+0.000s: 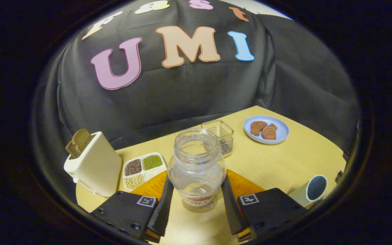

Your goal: Take the bottle from table, then pour the juice into the cup, finally place the bottle on the coaster

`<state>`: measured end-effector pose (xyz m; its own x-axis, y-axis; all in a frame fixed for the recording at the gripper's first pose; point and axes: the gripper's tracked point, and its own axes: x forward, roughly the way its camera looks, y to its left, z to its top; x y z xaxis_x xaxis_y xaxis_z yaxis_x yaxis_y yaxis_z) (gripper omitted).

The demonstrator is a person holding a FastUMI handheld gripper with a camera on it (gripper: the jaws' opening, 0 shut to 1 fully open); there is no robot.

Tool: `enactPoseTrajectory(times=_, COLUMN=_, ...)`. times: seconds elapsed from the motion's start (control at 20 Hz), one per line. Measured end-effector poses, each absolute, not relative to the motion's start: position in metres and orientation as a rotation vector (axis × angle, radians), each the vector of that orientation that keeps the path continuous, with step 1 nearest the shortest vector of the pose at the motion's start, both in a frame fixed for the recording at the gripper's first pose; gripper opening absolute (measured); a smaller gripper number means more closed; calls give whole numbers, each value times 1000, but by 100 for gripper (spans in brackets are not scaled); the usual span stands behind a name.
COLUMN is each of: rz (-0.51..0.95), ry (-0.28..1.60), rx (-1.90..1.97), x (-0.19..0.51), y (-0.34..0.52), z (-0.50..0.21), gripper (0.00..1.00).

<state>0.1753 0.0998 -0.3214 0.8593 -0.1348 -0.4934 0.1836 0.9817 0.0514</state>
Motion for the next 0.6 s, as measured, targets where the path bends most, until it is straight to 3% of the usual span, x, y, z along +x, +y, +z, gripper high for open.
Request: enactPoseTrajectory(times=0.6, rz=-135, ry=525, rx=5, x=178, y=103, z=-337, gripper=78)
